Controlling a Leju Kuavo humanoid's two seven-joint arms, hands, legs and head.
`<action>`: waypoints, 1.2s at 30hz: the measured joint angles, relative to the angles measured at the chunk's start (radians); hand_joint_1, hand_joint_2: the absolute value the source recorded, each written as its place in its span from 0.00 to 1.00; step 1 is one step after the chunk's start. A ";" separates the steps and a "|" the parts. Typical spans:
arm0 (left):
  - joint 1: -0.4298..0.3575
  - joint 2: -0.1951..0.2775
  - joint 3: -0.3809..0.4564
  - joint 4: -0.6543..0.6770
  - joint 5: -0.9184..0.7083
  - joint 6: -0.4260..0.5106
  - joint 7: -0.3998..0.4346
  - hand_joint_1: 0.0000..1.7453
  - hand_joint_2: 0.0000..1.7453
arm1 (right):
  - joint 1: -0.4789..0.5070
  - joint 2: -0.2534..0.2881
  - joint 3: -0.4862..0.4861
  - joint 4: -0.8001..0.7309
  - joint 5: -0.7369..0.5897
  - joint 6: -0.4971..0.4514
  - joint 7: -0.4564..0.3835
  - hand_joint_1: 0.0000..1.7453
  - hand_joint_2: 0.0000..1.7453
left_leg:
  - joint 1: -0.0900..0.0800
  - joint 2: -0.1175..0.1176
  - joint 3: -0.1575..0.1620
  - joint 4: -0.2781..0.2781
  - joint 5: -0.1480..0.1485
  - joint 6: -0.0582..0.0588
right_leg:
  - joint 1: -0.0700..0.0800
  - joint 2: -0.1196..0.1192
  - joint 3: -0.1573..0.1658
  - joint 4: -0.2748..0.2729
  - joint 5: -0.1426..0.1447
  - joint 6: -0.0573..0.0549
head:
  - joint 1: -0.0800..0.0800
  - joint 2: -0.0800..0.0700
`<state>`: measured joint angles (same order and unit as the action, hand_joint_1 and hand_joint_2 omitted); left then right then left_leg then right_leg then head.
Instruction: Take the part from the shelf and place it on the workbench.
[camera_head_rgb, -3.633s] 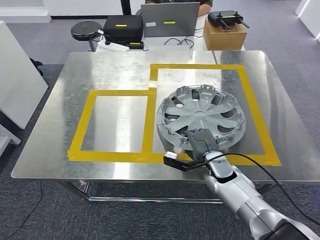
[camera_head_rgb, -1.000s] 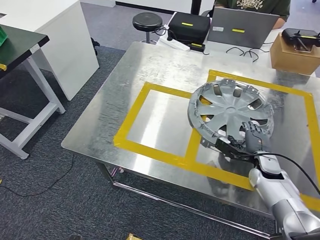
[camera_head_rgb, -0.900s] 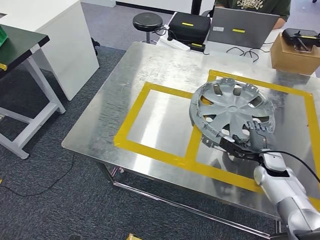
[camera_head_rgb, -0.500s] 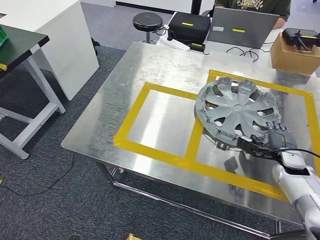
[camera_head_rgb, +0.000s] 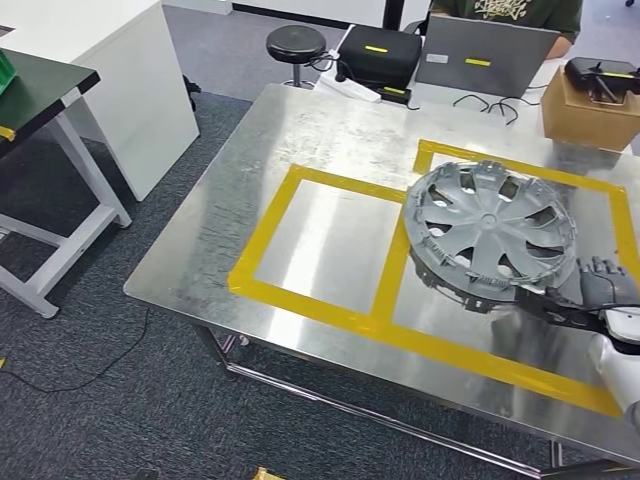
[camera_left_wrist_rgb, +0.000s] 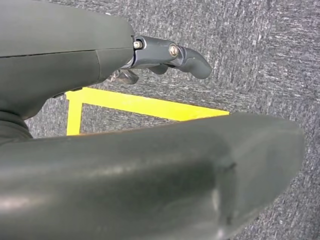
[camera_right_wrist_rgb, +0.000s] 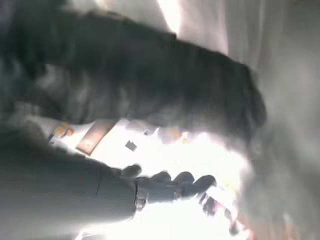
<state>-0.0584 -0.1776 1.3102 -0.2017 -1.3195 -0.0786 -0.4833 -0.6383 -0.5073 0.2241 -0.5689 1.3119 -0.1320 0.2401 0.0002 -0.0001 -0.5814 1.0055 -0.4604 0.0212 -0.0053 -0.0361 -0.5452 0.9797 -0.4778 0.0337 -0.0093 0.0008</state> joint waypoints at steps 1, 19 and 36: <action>0.000 0.001 0.000 0.000 0.000 0.000 -0.001 0.00 0.00 | 0.006 -0.008 0.000 0.005 0.002 0.005 0.000 0.00 0.00 | 0.000 0.000 0.000 0.000 0.000 0.000 | 0.000 0.000 0.000 0.000 0.000 0.000 | 0.000 0.000; 0.002 0.006 0.026 0.000 0.033 0.003 -0.013 0.00 0.00 | 0.281 -0.103 -0.276 -0.189 -0.395 -0.184 -0.168 0.00 0.00 | -0.001 -0.004 -0.002 -0.001 -0.002 0.002 | -0.001 -0.004 -0.001 0.000 -0.004 0.002 | 0.000 0.000; 0.007 -0.004 0.058 0.000 0.042 0.013 -0.023 0.00 0.00 | 0.707 0.349 -0.724 -0.957 -1.363 -0.259 -0.901 0.00 0.00 | 0.004 -0.005 0.000 -0.001 -0.006 -0.001 | 0.004 -0.004 0.000 0.002 -0.010 -0.002 | 0.000 0.000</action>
<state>-0.0509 -0.1812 1.3678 -0.2017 -1.2773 -0.0656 -0.5068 0.0690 -0.1587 -0.4995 -1.5254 -0.0516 -0.3910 -0.6613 0.0044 -0.0053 -0.5812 1.0040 -0.4662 0.0203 -0.0008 -0.0398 -0.5456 0.9820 -0.4878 0.0316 -0.0096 0.0008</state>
